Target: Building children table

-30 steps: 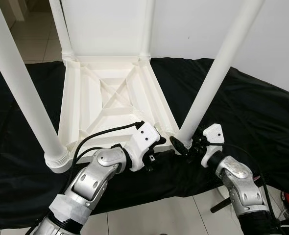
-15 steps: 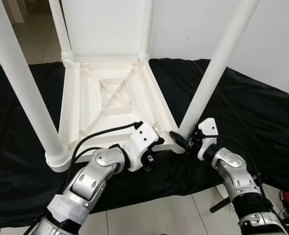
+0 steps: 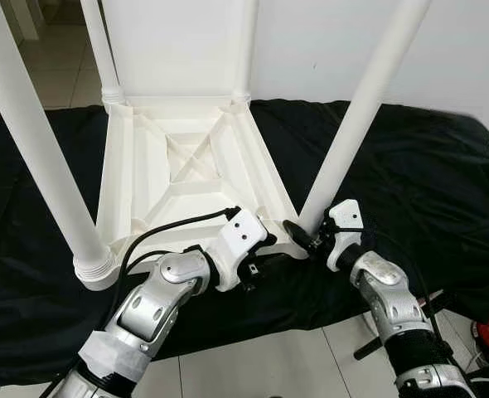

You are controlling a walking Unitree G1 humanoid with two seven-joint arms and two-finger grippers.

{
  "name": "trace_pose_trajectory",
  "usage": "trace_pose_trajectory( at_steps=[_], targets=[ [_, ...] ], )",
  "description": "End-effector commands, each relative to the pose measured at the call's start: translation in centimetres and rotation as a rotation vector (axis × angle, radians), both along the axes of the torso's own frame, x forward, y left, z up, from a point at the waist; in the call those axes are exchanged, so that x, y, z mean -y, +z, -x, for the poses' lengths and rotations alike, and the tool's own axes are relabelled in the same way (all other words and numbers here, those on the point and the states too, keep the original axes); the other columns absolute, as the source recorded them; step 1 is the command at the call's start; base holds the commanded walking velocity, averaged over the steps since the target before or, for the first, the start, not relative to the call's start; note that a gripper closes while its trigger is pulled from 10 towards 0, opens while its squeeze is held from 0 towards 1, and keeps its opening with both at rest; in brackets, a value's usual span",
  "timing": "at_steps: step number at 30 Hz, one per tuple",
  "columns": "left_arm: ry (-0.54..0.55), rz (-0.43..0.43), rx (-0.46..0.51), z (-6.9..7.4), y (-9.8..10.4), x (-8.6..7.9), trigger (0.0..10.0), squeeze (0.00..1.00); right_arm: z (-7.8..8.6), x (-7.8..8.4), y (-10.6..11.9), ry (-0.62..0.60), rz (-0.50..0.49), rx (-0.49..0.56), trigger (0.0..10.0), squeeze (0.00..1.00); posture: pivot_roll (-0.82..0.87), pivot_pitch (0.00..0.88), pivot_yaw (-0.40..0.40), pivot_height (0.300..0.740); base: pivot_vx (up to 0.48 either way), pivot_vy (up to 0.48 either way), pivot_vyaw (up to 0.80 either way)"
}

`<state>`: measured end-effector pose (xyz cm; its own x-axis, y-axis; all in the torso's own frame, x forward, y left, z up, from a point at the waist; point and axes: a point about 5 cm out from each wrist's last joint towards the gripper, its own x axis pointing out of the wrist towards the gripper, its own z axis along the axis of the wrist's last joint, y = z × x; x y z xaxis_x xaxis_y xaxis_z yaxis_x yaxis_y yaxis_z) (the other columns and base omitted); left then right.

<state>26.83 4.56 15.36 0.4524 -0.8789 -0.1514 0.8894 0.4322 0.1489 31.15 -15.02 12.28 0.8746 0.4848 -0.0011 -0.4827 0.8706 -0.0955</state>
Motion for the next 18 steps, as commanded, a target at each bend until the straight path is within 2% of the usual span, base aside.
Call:
trace_pose_trajectory(
  at_steps=[1,3,4,5,6,7,9,10,11,13,18],
  targets=[
    [-0.023,-0.004,-0.005,0.3,0.0,0.2,10.0,0.00,0.4,-0.8,-0.2,-0.072,-0.035,-0.035,10.0,0.00,0.04,0.000,-0.068,0.740,0.000,0.000,0.00],
    [-0.026,-0.005,-0.008,0.4,-0.1,0.1,10.0,0.00,0.9,-1.1,-0.2,-0.208,-0.073,-0.045,10.0,0.00,0.04,0.000,-0.066,0.740,0.000,0.000,0.00],
    [-0.026,-0.005,-0.008,0.4,-0.1,0.1,10.0,0.00,0.9,-1.1,-0.2,-0.208,-0.073,-0.045,10.0,0.00,0.04,0.000,-0.066,0.740,0.000,0.000,0.00],
    [-0.027,-0.006,-0.009,0.5,-0.1,0.1,10.0,0.00,1.1,-1.2,-0.3,-0.291,-0.082,-0.056,10.0,0.00,0.04,0.000,-0.067,0.740,0.000,0.000,0.00],
    [-0.027,-0.006,-0.009,0.5,-0.1,0.1,10.0,0.00,1.1,-1.2,-0.3,-0.291,-0.082,-0.056,10.0,0.00,0.04,0.000,-0.067,0.740,0.000,0.000,0.00],
    [-0.029,-0.008,-0.011,0.5,-0.1,0.1,10.0,0.00,1.6,-1.2,-0.4,-0.414,-0.078,-0.059,10.0,0.00,0.04,0.000,-0.066,0.740,0.000,0.000,0.00],
    [-0.030,-0.009,-0.012,0.5,-0.1,0.1,10.0,0.00,2.0,-1.1,-0.4,-0.508,-0.068,-0.049,10.0,0.00,0.04,0.000,-0.067,0.740,0.000,0.000,0.00],
    [-0.030,-0.009,-0.012,0.5,-0.1,0.1,10.0,0.00,2.0,-1.1,-0.4,-0.508,-0.068,-0.049,10.0,0.00,0.04,0.000,-0.067,0.740,0.000,0.000,0.00],
    [-0.030,-0.008,-0.013,0.5,-0.1,0.1,10.0,0.00,2.2,-1.3,-0.7,-0.558,-0.075,-0.079,10.0,0.00,0.04,0.000,-0.068,0.740,0.000,0.000,0.00],
    [-0.029,-0.009,-0.013,0.5,-0.1,0.1,10.0,0.00,2.4,-1.9,-0.6,-0.556,-0.085,-0.094,10.0,0.00,0.04,0.000,-0.066,0.740,0.000,0.000,0.00],
    [-0.031,-0.009,-0.014,0.5,-0.1,0.1,10.0,0.00,2.3,-1.6,-0.2,-0.581,-0.085,-0.087,10.0,0.00,0.04,0.000,-0.064,0.740,0.000,0.000,0.00]
  ],
)
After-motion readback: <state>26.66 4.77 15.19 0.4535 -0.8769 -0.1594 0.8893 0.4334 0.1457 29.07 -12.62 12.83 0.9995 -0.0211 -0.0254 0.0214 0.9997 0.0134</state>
